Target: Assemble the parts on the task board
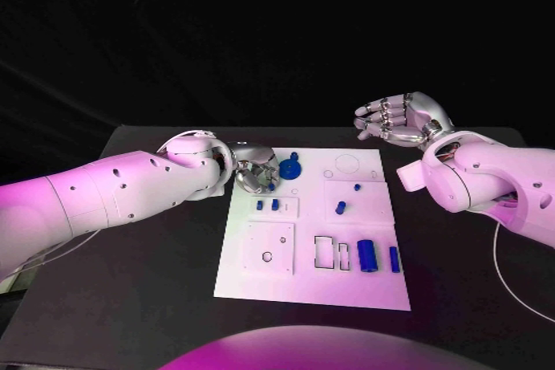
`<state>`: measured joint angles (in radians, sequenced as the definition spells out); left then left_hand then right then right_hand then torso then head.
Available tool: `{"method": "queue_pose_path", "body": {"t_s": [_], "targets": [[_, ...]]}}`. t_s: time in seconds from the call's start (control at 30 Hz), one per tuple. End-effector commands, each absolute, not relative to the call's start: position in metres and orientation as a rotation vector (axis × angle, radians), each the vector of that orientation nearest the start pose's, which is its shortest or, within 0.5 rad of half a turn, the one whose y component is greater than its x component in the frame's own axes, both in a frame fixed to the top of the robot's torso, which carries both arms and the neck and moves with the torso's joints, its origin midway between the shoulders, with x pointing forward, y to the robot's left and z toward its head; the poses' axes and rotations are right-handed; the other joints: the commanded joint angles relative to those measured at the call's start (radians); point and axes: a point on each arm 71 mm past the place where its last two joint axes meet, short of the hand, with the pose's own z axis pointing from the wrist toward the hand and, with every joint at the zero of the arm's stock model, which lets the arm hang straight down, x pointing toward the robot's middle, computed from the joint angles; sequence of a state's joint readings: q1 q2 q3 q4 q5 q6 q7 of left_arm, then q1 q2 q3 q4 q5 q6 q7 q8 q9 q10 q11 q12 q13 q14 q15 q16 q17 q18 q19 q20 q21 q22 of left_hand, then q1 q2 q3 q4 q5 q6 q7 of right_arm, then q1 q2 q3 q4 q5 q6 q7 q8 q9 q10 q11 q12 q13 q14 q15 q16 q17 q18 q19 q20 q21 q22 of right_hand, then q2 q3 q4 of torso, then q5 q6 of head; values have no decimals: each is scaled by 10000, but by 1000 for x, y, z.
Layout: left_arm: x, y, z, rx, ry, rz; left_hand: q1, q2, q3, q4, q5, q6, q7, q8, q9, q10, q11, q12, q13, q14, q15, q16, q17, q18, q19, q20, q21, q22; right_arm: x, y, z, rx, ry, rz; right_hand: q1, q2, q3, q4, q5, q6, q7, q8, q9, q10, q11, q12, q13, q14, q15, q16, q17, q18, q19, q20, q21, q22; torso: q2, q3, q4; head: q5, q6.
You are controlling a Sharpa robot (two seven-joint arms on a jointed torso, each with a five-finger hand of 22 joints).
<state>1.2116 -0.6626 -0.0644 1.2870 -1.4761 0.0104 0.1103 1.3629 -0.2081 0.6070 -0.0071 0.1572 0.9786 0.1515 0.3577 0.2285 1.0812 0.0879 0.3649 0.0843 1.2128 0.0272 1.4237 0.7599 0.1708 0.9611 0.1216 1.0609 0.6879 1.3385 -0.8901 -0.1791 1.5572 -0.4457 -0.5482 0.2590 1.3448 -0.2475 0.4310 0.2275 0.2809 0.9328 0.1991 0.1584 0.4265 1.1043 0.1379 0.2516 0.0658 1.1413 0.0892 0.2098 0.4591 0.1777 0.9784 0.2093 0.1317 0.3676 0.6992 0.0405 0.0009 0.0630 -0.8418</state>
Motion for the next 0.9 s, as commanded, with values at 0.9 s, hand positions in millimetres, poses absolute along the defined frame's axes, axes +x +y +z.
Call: {"method": "queue_pose_path", "body": {"t_s": [0.9], "targets": [[510,165,-219,4244,19287,-7513,-205,-310,-151,62,-3,-734,30,-763,-253,-23,79,-421,46,-218,20,-73,-240,139,-70,63,-238,-131,491,-229,-155,6432,14652,11405,-73,-7,50,6,-26,27,45,-33,-15,56,4,-61,-18,-42,48,-52,-23,46,-8,26,-48,-20,-1,2,-10,65,17]]}}
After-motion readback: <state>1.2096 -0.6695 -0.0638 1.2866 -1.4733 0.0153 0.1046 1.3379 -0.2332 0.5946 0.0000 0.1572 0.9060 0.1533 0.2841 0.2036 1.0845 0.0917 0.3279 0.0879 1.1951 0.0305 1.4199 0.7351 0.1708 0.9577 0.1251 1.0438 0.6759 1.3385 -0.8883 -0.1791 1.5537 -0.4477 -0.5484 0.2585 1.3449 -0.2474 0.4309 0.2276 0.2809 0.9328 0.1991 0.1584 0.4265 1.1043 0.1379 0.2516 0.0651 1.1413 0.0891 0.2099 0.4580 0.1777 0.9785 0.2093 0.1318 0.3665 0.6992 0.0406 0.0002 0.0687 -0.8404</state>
